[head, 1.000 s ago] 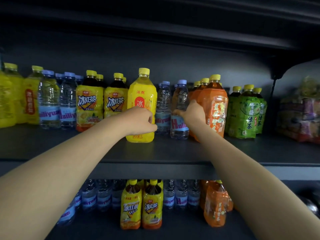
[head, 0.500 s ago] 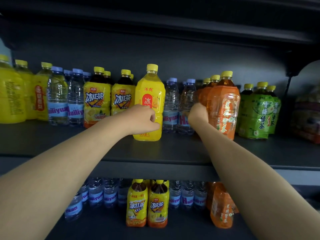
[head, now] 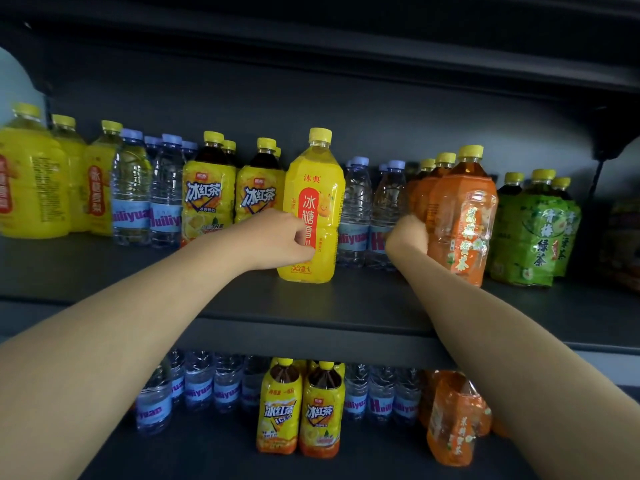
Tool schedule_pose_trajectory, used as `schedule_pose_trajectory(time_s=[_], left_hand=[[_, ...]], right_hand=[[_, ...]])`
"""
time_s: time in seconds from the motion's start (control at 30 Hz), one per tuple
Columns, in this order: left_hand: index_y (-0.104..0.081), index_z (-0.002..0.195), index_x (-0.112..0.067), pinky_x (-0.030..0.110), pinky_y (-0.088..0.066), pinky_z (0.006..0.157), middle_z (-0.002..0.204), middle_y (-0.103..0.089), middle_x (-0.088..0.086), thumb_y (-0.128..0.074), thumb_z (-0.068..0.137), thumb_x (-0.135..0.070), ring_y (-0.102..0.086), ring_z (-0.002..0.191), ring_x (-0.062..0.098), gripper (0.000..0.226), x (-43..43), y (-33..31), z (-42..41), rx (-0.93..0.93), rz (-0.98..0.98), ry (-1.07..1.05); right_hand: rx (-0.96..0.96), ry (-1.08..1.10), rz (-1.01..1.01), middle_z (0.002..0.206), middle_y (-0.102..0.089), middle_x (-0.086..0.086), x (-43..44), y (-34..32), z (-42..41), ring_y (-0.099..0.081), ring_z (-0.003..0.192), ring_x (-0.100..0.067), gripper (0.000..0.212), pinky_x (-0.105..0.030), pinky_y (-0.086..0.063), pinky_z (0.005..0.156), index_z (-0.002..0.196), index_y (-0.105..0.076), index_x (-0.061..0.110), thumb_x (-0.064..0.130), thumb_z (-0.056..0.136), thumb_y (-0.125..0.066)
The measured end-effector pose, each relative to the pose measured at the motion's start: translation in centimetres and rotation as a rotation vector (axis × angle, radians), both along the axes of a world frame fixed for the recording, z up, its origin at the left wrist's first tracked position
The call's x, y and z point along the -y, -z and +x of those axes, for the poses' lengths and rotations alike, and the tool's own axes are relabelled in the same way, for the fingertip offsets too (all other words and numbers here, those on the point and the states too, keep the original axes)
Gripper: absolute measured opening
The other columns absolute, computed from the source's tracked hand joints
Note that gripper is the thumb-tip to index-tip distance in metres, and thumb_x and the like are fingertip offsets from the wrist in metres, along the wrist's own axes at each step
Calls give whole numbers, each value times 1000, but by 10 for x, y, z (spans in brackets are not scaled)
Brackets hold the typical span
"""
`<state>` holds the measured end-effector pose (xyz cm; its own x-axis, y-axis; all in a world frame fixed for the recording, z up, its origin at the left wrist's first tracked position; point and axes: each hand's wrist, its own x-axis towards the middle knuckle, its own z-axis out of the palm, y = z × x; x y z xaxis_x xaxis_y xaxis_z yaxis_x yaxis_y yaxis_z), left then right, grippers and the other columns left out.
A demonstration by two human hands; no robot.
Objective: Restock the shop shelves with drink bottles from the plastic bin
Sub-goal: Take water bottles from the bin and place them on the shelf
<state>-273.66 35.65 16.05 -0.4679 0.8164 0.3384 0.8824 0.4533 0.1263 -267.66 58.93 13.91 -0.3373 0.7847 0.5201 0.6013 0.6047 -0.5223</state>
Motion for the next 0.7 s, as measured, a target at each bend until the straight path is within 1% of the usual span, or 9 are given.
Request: schedule_pose_trajectory(time_s=[0.13, 0.2, 0.27, 0.4, 0.47, 0.57, 0.6, 0.63, 0.7], left_hand=[[-63, 100, -16, 36, -47, 88, 105, -59, -3, -51, 90, -39, -52, 101, 16, 28, 2, 2, -6, 11, -7, -13], [-63, 101, -16, 35, -47, 88, 104, -58, -3, -51, 90, -40, -52, 101, 15, 29, 3, 3, -7, 9, -9, -20], [-62, 101, -17, 36, -48, 89, 105, -59, -2, -51, 89, -40, -52, 100, 15, 29, 5, 5, -9, 11, -11, -27], [-62, 100, -18, 37, -48, 88, 105, -59, -2, -51, 89, -41, -54, 98, 16, 28, 9, 7, -10, -1, -39, -45], [-62, 98, -17, 38, -48, 87, 104, -59, -1, -51, 89, -40, -54, 97, 17, 28, 12, 7, -7, -6, -41, -51], [-62, 97, -17, 36, -49, 84, 103, -60, 1, -52, 89, -40, -55, 96, 18, 26, 19, 5, -2, -8, -43, -68], [-62, 97, -17, 35, -48, 83, 103, -60, 1, -52, 89, -40, -55, 96, 18, 26, 22, 5, 0, -13, -43, -75], [-61, 98, -17, 35, -48, 81, 103, -60, 1, -52, 89, -40, -55, 96, 18, 26, 26, 4, 2, -22, -46, -83], [-62, 99, -15, 34, -46, 80, 104, -61, 2, -52, 89, -38, -55, 97, 19, 27, 33, 3, 4, -31, -40, -93]], right_hand=[[-25, -2, -30, 116, -57, -18, -4, 3, -3, -58, 106, -29, 22, -37, -50, 94, 113, -53, 0, -3, 93, -45], [-41, -1, -40, 115, -58, -17, -4, 4, -3, -59, 104, -28, 21, -37, -50, 93, 113, -53, 1, -2, 93, -45], [-62, -9, -48, 113, -59, -16, -4, 5, -3, -60, 103, -28, 21, -36, -51, 91, 114, -53, 1, 0, 93, -47], [-61, -58, -97, 115, -59, -16, -2, 5, -2, -60, 103, -28, 27, -36, -52, 88, 120, -51, 1, 5, 93, -52], [-11, -92, -125, 119, -57, -17, 4, 3, 2, -58, 107, -29, 36, -35, -50, 88, 125, -46, -2, 10, 93, -55], [27, -165, -152, 126, -51, -19, 16, 0, 9, -53, 116, -31, 64, -36, -45, 93, 134, -31, -5, 27, 89, -63], [21, -186, -165, 128, -50, -20, 21, -2, 12, -52, 117, -32, 68, -36, -44, 95, 135, -30, -6, 30, 88, -65], [6, -207, -178, 127, -51, -19, 23, -2, 15, -52, 117, -32, 67, -36, -45, 94, 134, -33, -5, 31, 87, -65], [-58, -258, -235, 120, -57, -16, 27, -2, 22, -57, 107, -29, 57, -31, -47, 83, 128, -44, -2, 29, 86, -66]])
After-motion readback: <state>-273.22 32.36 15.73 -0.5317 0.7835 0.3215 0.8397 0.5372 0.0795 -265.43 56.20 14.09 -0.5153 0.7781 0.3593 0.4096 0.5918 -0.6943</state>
